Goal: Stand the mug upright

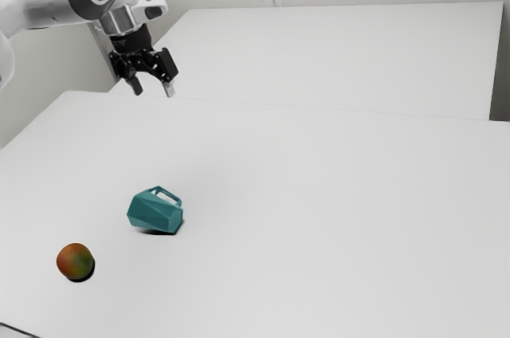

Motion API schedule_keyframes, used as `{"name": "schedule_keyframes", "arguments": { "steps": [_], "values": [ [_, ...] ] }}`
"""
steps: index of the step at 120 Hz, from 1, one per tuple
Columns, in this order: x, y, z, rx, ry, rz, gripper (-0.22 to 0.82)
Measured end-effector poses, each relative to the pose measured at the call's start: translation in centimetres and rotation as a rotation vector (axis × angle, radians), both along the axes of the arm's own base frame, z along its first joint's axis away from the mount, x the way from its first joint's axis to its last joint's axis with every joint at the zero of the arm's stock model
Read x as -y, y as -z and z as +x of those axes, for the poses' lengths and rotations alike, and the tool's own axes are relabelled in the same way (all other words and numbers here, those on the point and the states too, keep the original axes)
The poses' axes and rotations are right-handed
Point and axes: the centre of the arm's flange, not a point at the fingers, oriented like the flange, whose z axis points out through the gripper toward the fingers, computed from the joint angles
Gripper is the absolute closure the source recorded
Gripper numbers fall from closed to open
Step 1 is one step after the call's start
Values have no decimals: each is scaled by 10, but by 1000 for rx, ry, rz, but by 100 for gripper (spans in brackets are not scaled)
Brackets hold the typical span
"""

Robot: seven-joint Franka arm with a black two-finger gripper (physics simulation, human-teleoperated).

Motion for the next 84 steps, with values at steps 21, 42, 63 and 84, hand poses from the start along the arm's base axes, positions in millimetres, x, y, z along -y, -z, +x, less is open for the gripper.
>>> {"name": "schedule_keyframes", "arguments": {
  "steps": [21, 42, 63, 84],
  "values": [
    [-1, 0, 0, 0, -21, 1, 0],
    [-2, 11, -20, -33, -41, -11, 0],
    [4, 16, -63, -50, -52, -43, 0],
    [-61, 46, -84, -82, -154, -205, 0]
  ]
}}
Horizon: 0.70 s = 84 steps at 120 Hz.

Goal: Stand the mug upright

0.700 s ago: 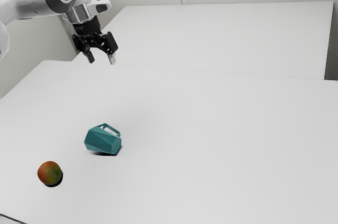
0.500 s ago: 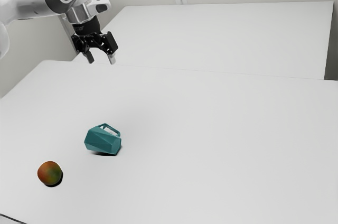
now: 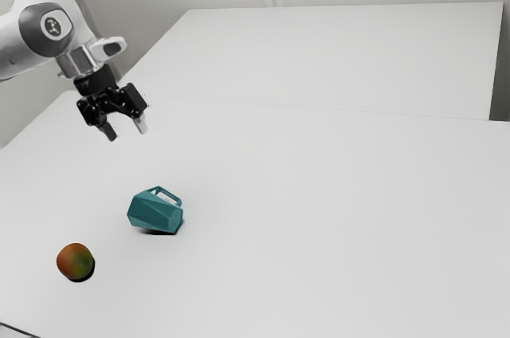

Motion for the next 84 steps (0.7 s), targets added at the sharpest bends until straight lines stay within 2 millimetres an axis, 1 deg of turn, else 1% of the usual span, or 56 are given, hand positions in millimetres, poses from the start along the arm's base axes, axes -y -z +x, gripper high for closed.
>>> {"name": "schedule_keyframes", "arguments": {
  "steps": [10, 22, 26, 30, 34, 42, 47, 57, 68, 75, 84],
  "values": [
    [-62, 22, -8, 2, -100, -108, 0],
    [-132, 51, -26, 13, -199, -225, 0],
    [-152, 63, -33, 15, -223, -262, 0],
    [-163, 75, -36, 18, -229, -296, 0],
    [-161, 88, -33, 18, -211, -331, 0],
    [-136, 114, -20, 15, -140, -401, 0],
    [-128, 129, -14, 18, -111, -436, 0],
    [-134, 156, -12, 33, -90, -484, 0],
    [-140, 180, -12, 53, -74, -529, 0],
    [-137, 192, -13, 67, -60, -559, 0],
    [-129, 209, -20, 81, -56, -613, 0]
  ]
}}
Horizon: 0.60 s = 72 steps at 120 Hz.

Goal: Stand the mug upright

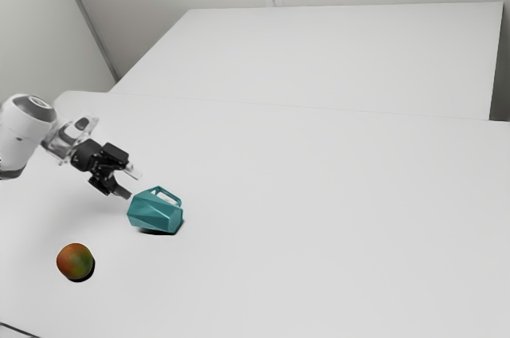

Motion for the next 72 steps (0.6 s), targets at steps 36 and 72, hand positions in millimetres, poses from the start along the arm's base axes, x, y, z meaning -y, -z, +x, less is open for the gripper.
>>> {"name": "schedule_keyframes", "arguments": {
  "steps": [36, 72],
  "values": [
    [25, 32, -11, 85, 32, -110, 0],
    [27, 30, -12, 161, 76, -121, 50]
  ]
}}
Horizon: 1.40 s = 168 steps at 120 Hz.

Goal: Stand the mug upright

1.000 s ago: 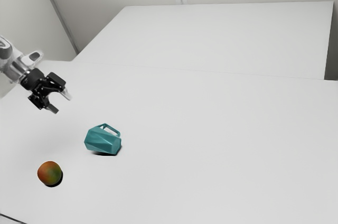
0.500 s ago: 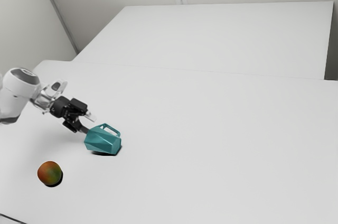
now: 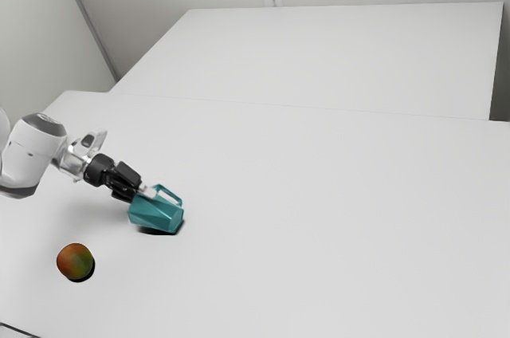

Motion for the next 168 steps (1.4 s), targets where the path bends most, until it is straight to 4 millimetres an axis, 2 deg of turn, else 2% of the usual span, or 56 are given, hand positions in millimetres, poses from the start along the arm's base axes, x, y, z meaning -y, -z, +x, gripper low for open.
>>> {"name": "schedule_keyframes", "arguments": {
  "steps": [14, 31, 40, 59, 73, 81, 94, 103, 113, 122, 168],
  "values": [
    [1, 0, 0, 21, 14, 0, 64],
    [5, -7, 3, 54, 38, 7, 72],
    [12, -21, 7, 85, 60, 21, 73],
    [29, -67, 13, 142, 126, 99, 74],
    [57, -107, 37, 156, 251, 266, 74],
    [82, -131, 55, 162, 349, 404, 75],
    [124, -145, 71, 154, 471, 616, 75],
    [146, -151, 77, 162, 503, 728, 75],
    [160, -151, 83, 176, 506, 827, 76],
    [167, -138, 83, 177, 490, 888, 76],
    [162, -75, 80, 157, 316, 980, 76]
  ]
}}
